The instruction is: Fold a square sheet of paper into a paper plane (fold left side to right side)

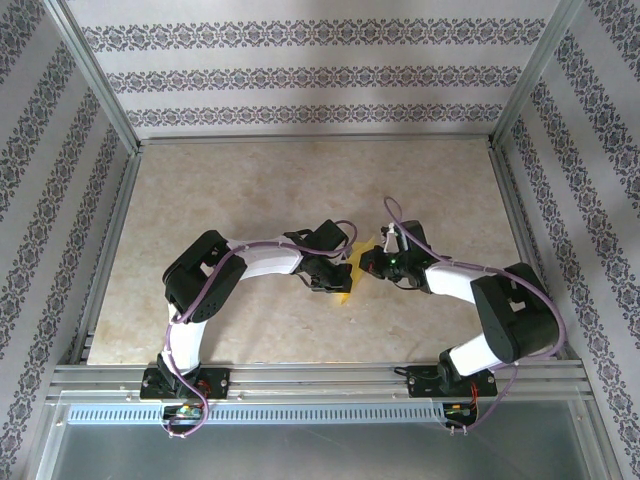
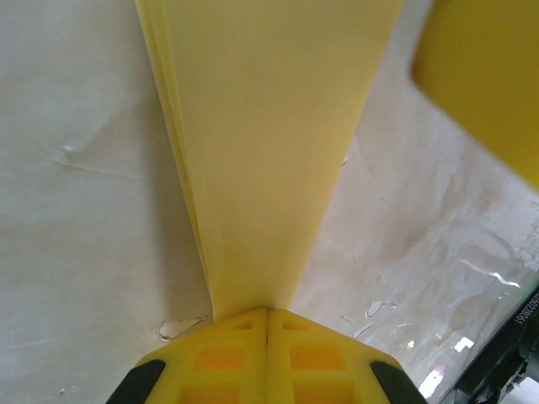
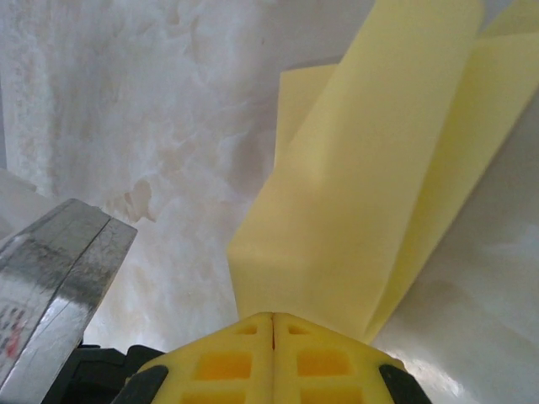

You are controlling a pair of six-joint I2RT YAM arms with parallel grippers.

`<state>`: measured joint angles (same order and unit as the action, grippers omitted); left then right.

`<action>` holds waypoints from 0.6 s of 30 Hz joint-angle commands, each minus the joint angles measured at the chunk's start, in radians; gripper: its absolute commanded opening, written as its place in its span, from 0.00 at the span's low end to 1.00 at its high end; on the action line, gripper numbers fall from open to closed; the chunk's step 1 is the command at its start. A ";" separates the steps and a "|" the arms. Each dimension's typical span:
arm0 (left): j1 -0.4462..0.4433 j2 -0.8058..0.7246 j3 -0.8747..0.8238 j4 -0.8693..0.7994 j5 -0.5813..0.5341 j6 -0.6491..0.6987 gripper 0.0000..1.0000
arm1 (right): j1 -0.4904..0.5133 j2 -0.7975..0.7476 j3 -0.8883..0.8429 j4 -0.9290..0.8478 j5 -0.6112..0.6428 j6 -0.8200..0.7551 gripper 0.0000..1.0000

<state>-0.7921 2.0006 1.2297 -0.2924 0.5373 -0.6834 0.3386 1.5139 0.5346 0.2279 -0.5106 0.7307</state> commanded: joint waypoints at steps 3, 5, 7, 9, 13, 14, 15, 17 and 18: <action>-0.010 0.053 -0.016 -0.168 -0.112 0.035 0.00 | 0.010 0.068 0.039 0.077 -0.016 -0.002 0.00; -0.010 0.056 -0.015 -0.171 -0.113 0.035 0.00 | 0.009 0.090 0.048 0.075 -0.004 -0.011 0.00; -0.010 0.059 -0.012 -0.177 -0.117 0.036 0.00 | 0.005 0.112 0.058 0.065 0.009 -0.020 0.00; -0.012 0.059 -0.011 -0.184 -0.123 0.039 0.00 | -0.001 0.131 0.065 0.055 0.020 -0.030 0.00; -0.012 0.064 -0.007 -0.195 -0.129 0.045 0.00 | -0.018 0.155 0.077 0.025 0.042 -0.054 0.00; -0.011 0.064 -0.006 -0.195 -0.128 0.045 0.00 | -0.022 0.157 0.079 0.016 0.048 -0.060 0.00; -0.012 0.064 -0.007 -0.196 -0.129 0.045 0.00 | -0.028 0.159 0.083 0.007 0.054 -0.070 0.00; -0.011 0.064 -0.006 -0.198 -0.130 0.047 0.00 | -0.038 0.169 0.093 -0.013 0.058 -0.085 0.00; -0.012 0.066 -0.005 -0.200 -0.131 0.048 0.00 | -0.046 0.173 0.099 -0.022 0.057 -0.092 0.00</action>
<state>-0.7933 2.0022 1.2499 -0.3344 0.5076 -0.6590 0.3222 1.6623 0.6060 0.2401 -0.5095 0.6910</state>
